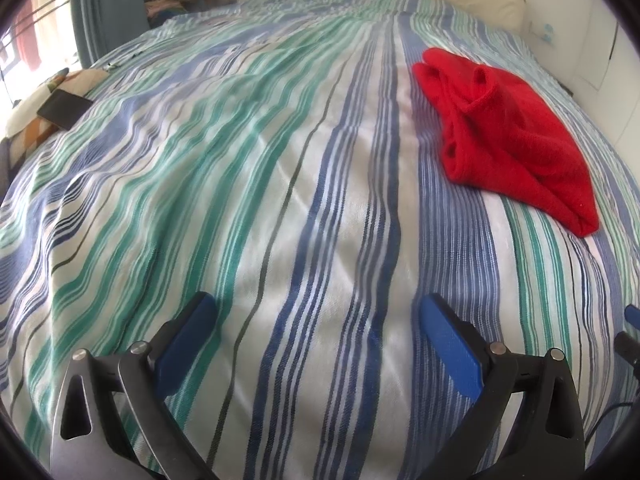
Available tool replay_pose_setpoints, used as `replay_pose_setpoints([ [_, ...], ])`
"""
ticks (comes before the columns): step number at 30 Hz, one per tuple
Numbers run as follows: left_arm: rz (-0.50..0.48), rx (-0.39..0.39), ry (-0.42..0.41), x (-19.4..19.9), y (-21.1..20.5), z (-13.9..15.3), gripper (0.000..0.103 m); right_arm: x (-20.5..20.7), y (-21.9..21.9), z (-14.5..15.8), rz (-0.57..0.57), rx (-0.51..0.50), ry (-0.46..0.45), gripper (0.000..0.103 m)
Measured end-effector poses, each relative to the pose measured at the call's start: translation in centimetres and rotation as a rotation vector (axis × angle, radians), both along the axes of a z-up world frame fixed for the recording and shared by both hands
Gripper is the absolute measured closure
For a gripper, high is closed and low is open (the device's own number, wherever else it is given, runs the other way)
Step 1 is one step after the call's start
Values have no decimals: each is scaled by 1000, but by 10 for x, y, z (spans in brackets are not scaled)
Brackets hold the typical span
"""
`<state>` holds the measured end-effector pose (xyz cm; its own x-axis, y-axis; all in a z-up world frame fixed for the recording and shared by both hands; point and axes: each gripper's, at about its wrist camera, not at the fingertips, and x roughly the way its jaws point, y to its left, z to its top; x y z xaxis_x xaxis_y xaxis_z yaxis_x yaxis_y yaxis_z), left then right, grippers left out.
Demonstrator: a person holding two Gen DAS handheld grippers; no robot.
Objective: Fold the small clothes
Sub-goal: 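Open the right gripper and withdraw it from the folded sweater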
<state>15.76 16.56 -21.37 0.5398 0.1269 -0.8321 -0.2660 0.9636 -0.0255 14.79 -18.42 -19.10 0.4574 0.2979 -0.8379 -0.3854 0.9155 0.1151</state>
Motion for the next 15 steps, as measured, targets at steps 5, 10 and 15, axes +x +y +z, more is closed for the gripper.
replay_pose_setpoints([
  [5, -25, -41, -14, -3, -2, 7, 1, -4, -2, -15, -11, 28, -30, 20],
  [10, -105, -150, -89, -12, -13, 26, 1, -12, -1, -23, -13, 47, -82, 14],
  [15, -198, -248, -169, 7, -25, 55, 2, -12, -1, -26, -8, 64, -86, 11],
])
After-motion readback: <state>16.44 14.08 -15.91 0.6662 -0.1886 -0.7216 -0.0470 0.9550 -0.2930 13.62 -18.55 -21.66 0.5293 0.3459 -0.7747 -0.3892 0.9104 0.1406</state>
